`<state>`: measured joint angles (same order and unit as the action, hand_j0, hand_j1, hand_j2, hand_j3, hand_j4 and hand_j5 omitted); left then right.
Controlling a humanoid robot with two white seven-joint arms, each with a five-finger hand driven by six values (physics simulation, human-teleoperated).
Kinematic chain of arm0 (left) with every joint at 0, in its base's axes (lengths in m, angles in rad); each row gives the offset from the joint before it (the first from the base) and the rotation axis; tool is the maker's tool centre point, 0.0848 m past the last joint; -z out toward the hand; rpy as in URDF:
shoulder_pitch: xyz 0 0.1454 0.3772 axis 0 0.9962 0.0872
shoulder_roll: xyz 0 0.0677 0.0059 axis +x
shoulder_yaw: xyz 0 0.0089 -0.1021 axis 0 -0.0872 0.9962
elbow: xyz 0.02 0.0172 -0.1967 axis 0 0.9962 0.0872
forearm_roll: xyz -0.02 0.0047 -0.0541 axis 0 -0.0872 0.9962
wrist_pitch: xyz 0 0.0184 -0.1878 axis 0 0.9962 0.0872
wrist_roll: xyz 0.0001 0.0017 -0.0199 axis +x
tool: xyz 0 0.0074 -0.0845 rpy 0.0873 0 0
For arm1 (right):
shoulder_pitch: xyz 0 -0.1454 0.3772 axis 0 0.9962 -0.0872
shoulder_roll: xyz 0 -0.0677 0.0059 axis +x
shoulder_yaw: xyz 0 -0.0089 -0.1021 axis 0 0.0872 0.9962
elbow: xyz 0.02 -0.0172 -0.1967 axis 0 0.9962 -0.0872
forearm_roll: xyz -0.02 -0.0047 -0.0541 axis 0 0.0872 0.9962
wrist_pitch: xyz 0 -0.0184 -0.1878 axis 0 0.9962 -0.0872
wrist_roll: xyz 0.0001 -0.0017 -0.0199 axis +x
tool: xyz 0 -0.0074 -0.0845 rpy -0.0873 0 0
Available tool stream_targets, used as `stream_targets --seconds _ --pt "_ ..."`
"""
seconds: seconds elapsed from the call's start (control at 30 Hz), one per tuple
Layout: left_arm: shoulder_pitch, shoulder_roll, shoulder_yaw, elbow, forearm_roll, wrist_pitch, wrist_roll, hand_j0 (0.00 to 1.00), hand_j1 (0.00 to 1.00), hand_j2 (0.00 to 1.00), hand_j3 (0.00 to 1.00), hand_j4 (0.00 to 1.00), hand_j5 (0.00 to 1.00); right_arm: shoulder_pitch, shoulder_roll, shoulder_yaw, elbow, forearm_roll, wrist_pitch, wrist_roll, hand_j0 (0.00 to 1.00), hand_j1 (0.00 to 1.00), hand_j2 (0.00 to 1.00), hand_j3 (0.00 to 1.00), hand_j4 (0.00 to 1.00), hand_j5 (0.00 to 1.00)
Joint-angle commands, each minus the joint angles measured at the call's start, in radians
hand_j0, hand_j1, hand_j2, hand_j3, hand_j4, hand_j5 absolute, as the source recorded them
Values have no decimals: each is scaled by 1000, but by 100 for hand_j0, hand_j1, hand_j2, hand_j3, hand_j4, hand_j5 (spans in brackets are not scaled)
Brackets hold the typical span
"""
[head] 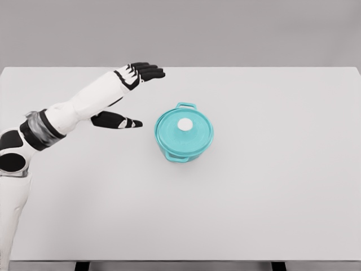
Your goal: Open the lid of the pot with left arm
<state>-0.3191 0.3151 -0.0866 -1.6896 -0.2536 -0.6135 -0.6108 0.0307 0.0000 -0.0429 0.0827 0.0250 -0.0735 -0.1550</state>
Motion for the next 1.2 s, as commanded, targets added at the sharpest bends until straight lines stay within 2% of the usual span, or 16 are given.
stream_targets --seconds 0.0,0.23,0.3,0.47,0.6,0.73,0.9,1.0,1.1,1.17 --pt "0 -34 -36 1 10 3 0 100 100 100 100 100 100 0 0 0 0 0 0 0 100 100 100 100 100 100" --pt "0 -73 -59 4 37 3 0 100 100 100 100 100 100 0 0 0 0 0 1 0 100 100 100 100 100 100" --pt "-6 -68 -99 7 85 104 0 100 100 100 100 100 100 0 0 0 0 0 0 0 100 100 100 100 100 100" --pt "-34 -70 -166 33 103 310 0 100 100 100 100 100 100 0 0 0 0 0 0 0 100 100 100 100 100 100" --pt "-34 -70 -197 33 103 339 0 100 100 100 100 100 100 0 0 0 0 0 0 0 100 100 100 100 100 100" --pt "-40 -70 -202 38 103 440 0 100 100 100 100 100 100 0 0 0 0 0 0 0 100 100 100 100 100 100" --pt "-49 -71 -232 53 105 452 0 100 100 100 100 100 100 0 0 0 0 0 0 0 100 100 100 100 100 100" --pt "-49 -65 -254 53 189 485 0 87 87 87 87 87 87 0 0 0 0 0 0 0 100 100 100 100 100 100" --pt "-49 -65 -255 53 189 486 0 79 79 79 79 79 79 0 0 0 0 0 0 0 100 100 100 100 100 100" --pt "-48 -65 -257 51 186 486 0 79 79 79 79 79 79 0 0 0 0 0 0 0 100 100 100 100 100 100"
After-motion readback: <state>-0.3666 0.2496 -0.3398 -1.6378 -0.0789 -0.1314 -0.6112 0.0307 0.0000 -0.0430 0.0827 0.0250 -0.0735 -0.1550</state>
